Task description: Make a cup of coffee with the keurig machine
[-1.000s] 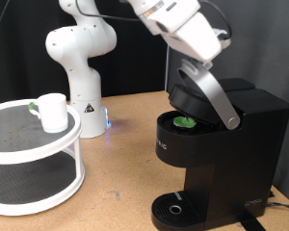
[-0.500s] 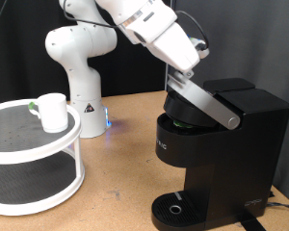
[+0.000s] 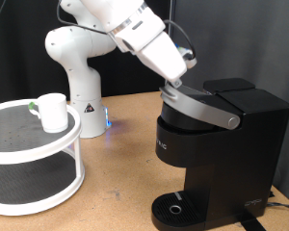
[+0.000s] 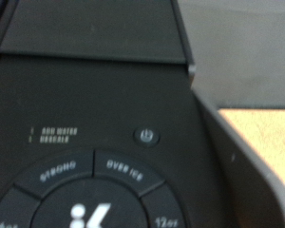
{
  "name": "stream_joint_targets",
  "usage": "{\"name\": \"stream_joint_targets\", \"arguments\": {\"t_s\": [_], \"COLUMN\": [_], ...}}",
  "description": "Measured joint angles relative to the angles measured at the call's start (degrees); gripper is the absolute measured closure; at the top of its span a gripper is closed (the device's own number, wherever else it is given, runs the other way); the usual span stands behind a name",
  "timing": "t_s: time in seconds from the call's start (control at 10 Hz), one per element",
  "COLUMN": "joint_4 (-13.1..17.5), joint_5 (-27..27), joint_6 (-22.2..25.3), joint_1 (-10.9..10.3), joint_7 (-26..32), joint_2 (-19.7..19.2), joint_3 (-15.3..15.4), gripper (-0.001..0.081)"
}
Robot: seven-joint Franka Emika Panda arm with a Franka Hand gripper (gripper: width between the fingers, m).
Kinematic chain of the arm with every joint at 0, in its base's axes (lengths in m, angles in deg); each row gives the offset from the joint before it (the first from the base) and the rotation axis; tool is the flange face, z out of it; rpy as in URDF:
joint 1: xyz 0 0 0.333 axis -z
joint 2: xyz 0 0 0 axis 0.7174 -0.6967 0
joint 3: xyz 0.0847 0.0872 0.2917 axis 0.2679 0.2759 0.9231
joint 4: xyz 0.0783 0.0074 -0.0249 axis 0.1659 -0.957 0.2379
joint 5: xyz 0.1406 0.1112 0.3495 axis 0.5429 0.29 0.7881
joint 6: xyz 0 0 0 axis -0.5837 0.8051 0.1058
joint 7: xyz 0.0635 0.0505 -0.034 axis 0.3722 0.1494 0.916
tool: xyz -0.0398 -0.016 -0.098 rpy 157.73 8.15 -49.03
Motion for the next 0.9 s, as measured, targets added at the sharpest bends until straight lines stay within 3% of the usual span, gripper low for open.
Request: {"name": "stream_joint_targets", "arguments": {"t_s": [0.3,0.9], "joint_4": [-2.59,-5.38], "joint_5": [-1.14,-1.14], "joint_6": [-3.59,-6.22], "joint_1": [0.01,0.02], "joint_7": [0.58,2.83], "joint_2": [-0.28,-0.36], "joint_3": [0.04,-0.06], "gripper": [0.0806,0.0806]}}
